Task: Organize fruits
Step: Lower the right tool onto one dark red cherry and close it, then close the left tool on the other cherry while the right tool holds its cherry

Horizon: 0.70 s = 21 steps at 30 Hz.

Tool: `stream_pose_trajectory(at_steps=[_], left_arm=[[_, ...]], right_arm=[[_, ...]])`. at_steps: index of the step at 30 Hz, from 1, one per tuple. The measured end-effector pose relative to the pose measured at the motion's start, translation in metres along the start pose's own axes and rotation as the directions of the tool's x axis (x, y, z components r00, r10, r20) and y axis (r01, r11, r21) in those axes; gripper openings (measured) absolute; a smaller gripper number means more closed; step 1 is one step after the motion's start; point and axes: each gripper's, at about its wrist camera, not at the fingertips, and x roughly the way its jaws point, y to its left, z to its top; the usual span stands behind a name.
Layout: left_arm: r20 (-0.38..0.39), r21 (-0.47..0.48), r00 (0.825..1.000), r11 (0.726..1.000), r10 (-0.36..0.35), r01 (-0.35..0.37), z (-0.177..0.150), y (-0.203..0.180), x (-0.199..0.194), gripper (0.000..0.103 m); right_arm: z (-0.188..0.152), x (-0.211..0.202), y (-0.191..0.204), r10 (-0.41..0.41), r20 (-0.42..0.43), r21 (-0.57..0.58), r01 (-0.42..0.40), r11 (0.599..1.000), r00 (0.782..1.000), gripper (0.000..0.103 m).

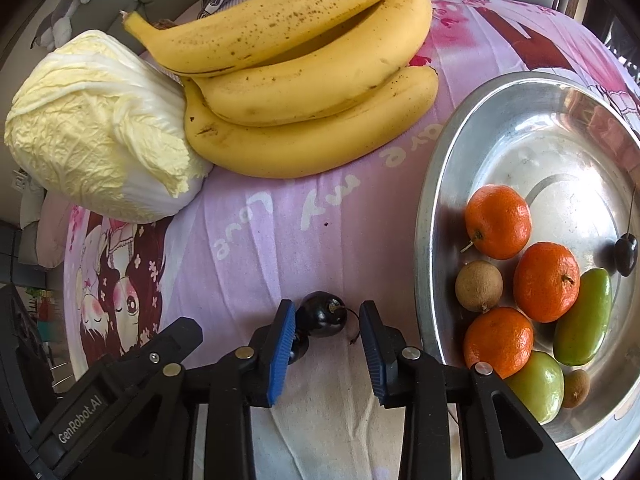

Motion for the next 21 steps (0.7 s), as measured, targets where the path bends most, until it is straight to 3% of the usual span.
stream_pose_trajectory(at_steps=[16,18,21], left_arm=[[0.015,-0.016,1.000,1.000,-0.019,0.019,-0.019,-0.007,-0.003,0.097],[0.021,-0.005,0.999,1.000,-0.026,0.026,-0.021,-0.010,-0.007,0.086],[0.005,0.004,0.999,0.999,-0.050,0.050,-0.024,-0.016,-0.005,0.083]], right_arm=[[-0.007,0.004,-0.006,0.057,-0.001,0.009,-0.057,0.998,0.998,0.030],[-0.009,0.000,-0.008,0.058,0.003,0.009,-0.058,0.998,0.998,0.030],[-0.011,-0.010,-0.013,0.050,0.019,0.009,-0.050,0.999,0.999,0.030]])
